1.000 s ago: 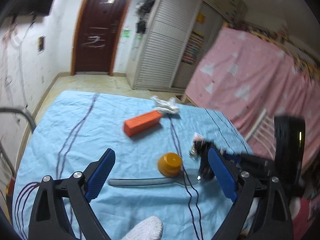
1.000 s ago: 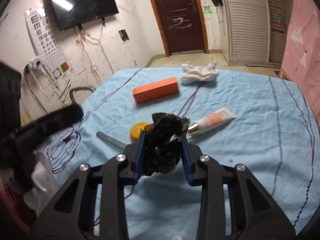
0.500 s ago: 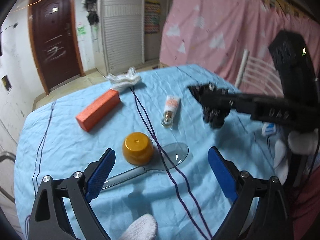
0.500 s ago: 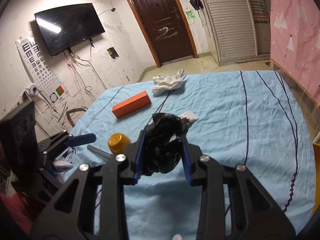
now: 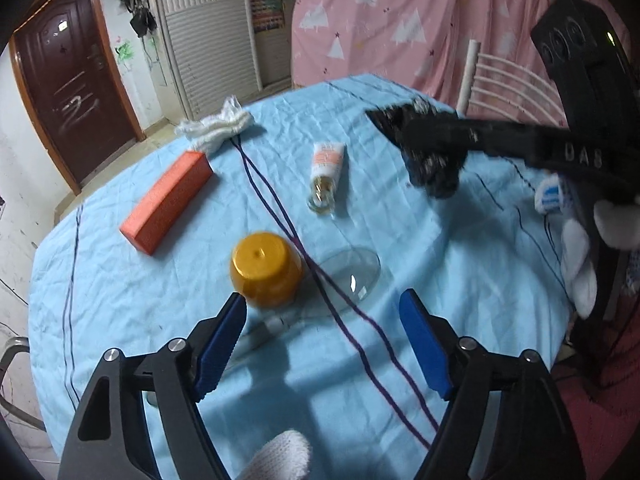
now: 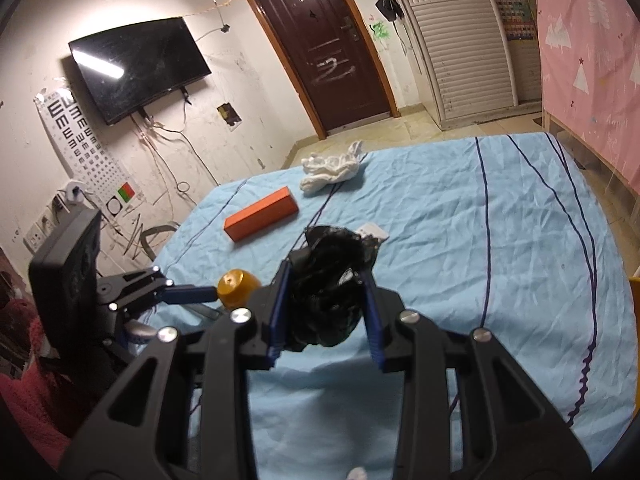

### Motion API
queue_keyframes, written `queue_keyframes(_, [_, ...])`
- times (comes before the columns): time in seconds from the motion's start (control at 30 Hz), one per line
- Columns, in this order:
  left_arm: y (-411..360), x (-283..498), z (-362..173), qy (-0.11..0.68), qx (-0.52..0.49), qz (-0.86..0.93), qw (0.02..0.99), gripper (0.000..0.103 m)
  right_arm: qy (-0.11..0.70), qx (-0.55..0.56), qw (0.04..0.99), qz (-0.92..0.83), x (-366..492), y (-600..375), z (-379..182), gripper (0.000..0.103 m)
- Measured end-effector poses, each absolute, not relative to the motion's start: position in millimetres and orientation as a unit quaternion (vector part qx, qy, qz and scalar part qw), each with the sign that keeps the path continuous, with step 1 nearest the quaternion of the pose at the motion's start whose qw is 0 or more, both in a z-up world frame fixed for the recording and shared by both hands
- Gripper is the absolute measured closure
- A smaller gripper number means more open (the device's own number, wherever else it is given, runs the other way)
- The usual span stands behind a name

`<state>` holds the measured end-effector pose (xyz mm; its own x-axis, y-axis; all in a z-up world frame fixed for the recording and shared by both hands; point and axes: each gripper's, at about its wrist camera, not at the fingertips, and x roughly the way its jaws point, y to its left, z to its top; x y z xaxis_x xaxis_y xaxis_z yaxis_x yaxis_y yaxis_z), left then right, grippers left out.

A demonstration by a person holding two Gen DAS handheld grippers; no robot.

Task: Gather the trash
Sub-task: 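Grasp the clear plastic spoon with the left tool while the right tool holds the black bag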

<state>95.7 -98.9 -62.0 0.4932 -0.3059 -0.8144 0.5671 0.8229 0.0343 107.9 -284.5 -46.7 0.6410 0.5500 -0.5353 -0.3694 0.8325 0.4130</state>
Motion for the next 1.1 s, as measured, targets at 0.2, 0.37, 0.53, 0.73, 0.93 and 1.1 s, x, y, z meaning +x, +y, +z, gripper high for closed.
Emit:
queue_keyframes(0.2, [-103.0,93.6,-62.0,0.432,0.149,-0.262,0.85,0.053,0.335,0.139,0.895,0.26,108.7,-285.1,-46.5,0.071])
queue_keyframes(0.37, [-110.1,91.9,-60.7,0.427,0.154,-0.274,0.848,0.07,0.332,0.151,0.893,0.263,108.9,-288.1,-47.1,0.07])
queue_keyframes(0.53, [-107.9,86.6,-60.8,0.404,0.144,-0.277,0.86,0.089,0.328,0.152,0.894,0.264,107.1,-288.5,-46.3,0.07])
queue_keyframes(0.73, [-93.3,83.1,-50.1,0.368,0.113,-0.251,0.888,0.095,0.325,0.16,0.894,0.265,103.7,-292.6,-45.9,0.07])
queue_keyframes(0.93, [-81.1,82.2,-40.7,0.344,0.09,-0.224,0.908,0.098,0.318,0.168,0.897,0.259,98.1,-298.1,-42.3,0.07])
queue_keyframes(1.1, [-78.1,78.5,-31.2,0.324,0.079,-0.212,0.919,0.101,0.311,0.17,0.9,0.255,94.2,-304.0,-38.8,0.07])
